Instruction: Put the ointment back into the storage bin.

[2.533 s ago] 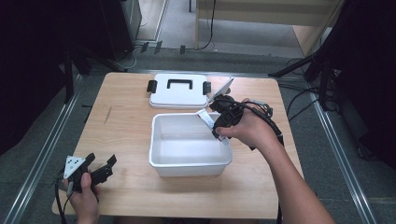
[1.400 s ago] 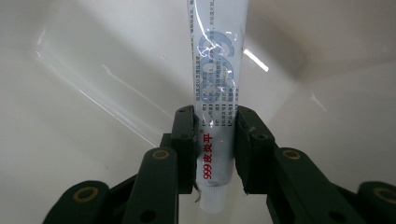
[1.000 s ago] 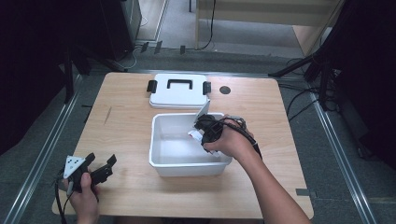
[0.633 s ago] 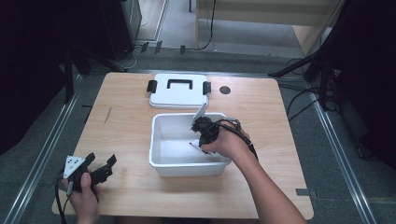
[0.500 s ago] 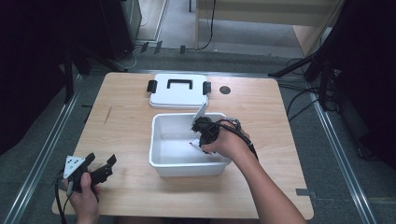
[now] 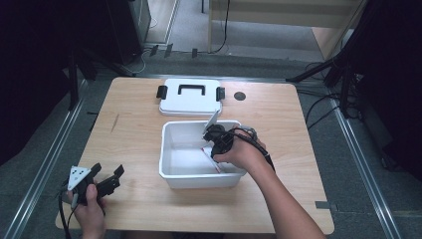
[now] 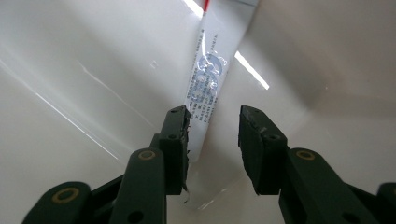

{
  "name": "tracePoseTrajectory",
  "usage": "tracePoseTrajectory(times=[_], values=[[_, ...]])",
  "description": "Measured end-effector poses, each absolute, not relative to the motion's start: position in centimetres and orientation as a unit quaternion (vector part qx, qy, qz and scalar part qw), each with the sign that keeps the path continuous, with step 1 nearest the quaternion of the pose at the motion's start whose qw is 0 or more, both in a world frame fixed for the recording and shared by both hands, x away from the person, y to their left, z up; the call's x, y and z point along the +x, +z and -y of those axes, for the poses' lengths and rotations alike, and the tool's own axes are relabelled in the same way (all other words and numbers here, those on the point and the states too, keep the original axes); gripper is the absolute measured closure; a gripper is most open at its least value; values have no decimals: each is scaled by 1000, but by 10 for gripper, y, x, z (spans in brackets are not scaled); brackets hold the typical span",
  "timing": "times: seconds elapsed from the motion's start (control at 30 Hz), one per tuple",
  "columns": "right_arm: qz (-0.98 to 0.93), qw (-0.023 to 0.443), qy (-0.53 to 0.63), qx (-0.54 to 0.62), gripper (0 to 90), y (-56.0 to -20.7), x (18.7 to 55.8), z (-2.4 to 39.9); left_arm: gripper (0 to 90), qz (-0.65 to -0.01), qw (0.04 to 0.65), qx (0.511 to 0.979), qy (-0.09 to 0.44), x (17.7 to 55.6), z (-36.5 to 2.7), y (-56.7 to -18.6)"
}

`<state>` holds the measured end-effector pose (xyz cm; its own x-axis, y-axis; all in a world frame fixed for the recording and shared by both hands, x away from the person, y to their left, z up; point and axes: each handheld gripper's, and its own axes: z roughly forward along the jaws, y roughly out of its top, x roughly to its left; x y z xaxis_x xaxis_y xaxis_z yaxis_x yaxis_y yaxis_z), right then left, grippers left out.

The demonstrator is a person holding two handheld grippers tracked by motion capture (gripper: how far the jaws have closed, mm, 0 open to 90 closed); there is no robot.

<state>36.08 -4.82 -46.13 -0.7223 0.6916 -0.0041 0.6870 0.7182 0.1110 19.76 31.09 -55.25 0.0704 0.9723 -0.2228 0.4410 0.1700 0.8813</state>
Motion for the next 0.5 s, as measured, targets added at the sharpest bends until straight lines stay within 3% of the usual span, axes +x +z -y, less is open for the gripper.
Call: tracePoseTrajectory(times=[0.2,0.5], values=[[-920,5,87,382,579,-449,361,53,144,-616,453,574,293,198,-311,-552],[-920,20,117,373,458,-421,354,60,144,-616,453,574,294,198,-310,-553]])
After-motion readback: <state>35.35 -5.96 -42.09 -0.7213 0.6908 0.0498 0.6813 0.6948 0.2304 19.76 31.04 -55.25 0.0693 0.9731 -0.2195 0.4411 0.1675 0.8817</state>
